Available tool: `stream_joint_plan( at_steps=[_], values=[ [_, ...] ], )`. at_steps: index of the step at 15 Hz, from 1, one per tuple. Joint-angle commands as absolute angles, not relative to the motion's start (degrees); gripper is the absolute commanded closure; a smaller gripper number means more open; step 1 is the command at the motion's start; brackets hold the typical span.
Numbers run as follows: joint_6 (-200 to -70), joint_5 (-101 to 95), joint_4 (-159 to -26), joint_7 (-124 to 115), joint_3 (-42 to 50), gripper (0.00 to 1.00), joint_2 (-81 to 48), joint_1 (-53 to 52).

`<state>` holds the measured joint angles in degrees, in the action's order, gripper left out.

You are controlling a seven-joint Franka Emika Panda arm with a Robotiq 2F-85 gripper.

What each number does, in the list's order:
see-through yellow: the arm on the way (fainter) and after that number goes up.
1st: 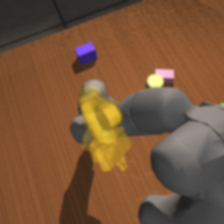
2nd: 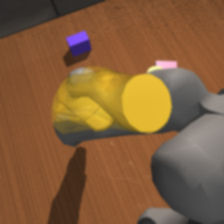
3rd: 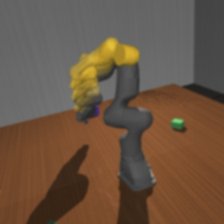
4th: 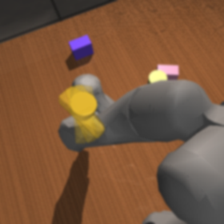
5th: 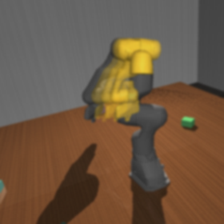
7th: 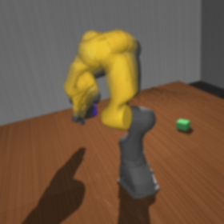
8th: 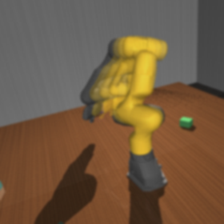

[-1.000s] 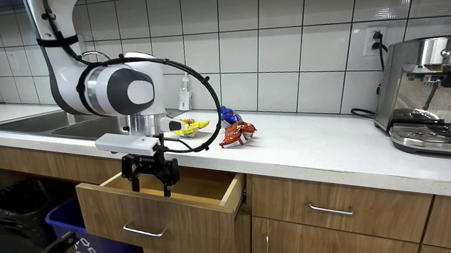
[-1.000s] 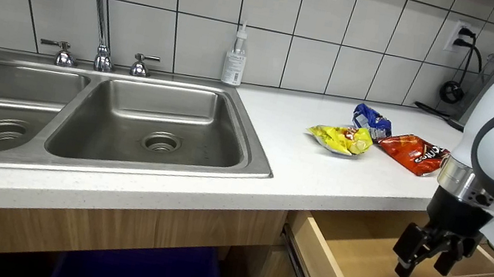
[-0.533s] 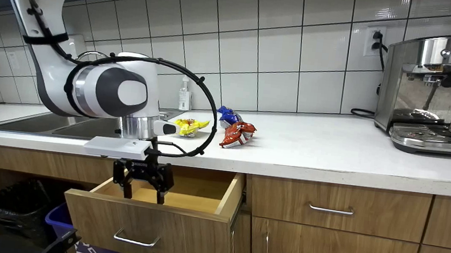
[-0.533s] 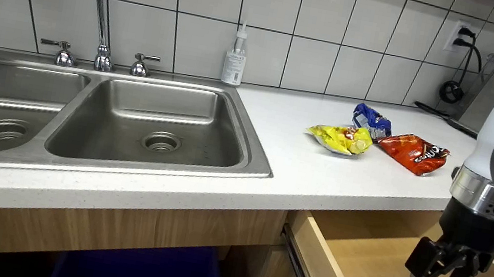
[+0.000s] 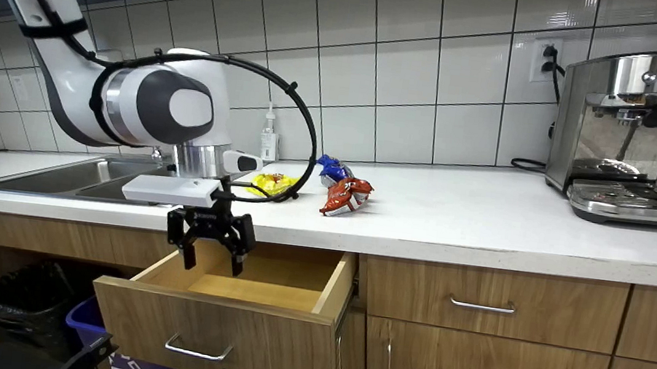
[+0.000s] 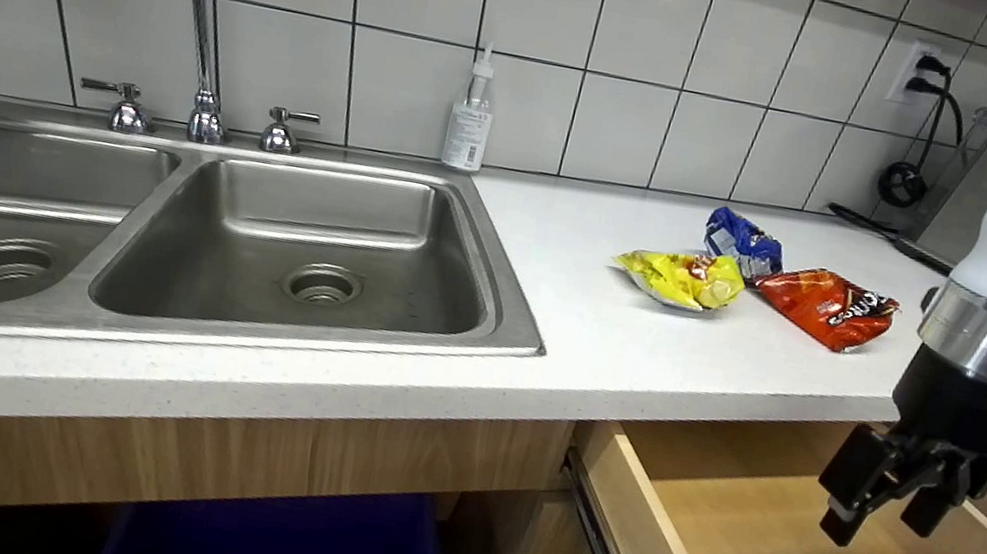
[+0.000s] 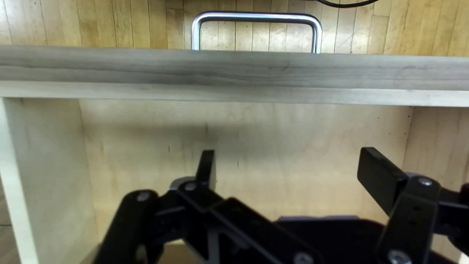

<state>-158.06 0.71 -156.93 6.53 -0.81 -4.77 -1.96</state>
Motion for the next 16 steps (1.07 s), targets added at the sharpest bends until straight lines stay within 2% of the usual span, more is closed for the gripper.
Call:
stream_joint_plan(
  at_steps=[1, 7, 13, 14, 16],
  values=[
    [-150.3, 1.3, -157.9, 4.9, -1.4, 0.0, 4.1, -1.9],
    [-137.9, 2.9, -152.5, 5.8, -0.5, 0.0, 11.3, -1.9],
    [-129.2, 1.4, -142.9, 6.5, 0.8, 0.0, 10.4, -1.0],
    [-133.3, 2.2, -146.4, 6.3, 0.4, 0.0, 11.1, -1.7],
    [-132.9, 2.2, -145.8, 6.3, 0.5, 0.0, 11.0, -1.7]
  ],
)
